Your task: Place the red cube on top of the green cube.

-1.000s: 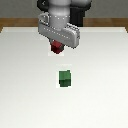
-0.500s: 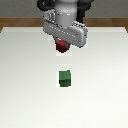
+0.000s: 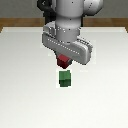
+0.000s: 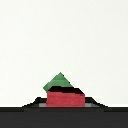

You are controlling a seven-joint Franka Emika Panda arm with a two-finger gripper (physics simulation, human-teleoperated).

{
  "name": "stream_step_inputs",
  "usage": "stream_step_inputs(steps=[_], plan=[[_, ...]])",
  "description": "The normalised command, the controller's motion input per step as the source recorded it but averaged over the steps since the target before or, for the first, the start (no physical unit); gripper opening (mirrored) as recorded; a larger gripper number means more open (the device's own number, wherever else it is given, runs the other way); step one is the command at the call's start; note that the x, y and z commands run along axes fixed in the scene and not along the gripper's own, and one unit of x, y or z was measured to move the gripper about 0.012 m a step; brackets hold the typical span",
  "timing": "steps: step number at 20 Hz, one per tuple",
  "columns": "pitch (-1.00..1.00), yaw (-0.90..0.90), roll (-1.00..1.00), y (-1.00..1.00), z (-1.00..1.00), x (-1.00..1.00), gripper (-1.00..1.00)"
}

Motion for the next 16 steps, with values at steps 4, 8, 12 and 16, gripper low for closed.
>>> stream_step_inputs(steps=[4, 8, 12, 16], plan=[[0.0, 0.0, 0.0, 0.0, 0.0, 0.25, -1.0], [0.0, 0.0, 0.0, 0.25, 0.0, 0.0, -1.0], [0.0, 0.0, 0.0, 0.0, 0.0, 0.0, -1.0], [0.0, 0.0, 0.0, 0.0, 0.0, -0.25, -1.0]])
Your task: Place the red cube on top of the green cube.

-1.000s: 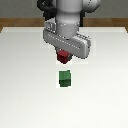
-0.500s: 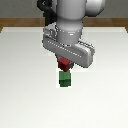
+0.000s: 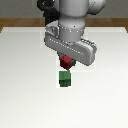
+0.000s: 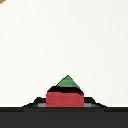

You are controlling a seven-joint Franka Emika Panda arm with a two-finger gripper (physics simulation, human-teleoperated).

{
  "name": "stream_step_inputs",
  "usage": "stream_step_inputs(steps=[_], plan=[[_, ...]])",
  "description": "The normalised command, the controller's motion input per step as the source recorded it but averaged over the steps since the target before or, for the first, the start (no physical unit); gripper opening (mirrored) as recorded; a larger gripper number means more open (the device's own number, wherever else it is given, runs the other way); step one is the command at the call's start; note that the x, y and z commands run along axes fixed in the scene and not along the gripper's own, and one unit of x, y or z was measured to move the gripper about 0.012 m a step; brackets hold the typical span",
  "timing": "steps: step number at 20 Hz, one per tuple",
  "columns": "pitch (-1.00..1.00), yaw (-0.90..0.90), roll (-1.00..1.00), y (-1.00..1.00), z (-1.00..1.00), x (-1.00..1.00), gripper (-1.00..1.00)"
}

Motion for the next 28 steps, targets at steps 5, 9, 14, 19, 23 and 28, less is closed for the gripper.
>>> stream_step_inputs(steps=[5, 9, 14, 19, 23, 28], plan=[[0.0, 0.0, 0.0, 0.0, -0.4, 0.0, -1.0], [0.0, 0.0, 0.0, 0.0, -0.25, -0.25, -1.0], [0.0, 0.0, 0.0, 0.0, -0.4, 0.0, -1.0], [0.0, 0.0, 0.0, 0.0, 0.0, 0.0, 1.0], [0.0, 0.0, 0.0, 0.0, 0.0, 0.0, 1.0], [0.0, 0.0, 0.0, 0.0, 0.0, 0.0, 1.0]])
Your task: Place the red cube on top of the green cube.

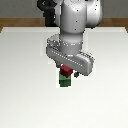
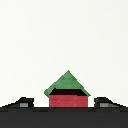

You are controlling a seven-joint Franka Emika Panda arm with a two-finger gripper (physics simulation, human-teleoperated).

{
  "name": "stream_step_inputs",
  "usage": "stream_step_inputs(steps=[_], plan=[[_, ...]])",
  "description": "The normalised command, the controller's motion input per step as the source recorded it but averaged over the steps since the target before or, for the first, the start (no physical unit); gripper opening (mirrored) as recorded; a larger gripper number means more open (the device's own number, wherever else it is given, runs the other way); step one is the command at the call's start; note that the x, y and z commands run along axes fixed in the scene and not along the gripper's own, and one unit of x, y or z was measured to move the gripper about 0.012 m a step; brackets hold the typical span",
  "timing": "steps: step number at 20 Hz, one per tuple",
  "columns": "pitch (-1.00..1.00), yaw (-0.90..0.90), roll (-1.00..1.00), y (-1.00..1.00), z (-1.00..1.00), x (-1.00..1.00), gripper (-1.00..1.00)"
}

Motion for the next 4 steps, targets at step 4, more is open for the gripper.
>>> stream_step_inputs(steps=[4], plan=[[0.0, 0.0, 0.0, 0.0, 0.0, 0.0, 1.0]])
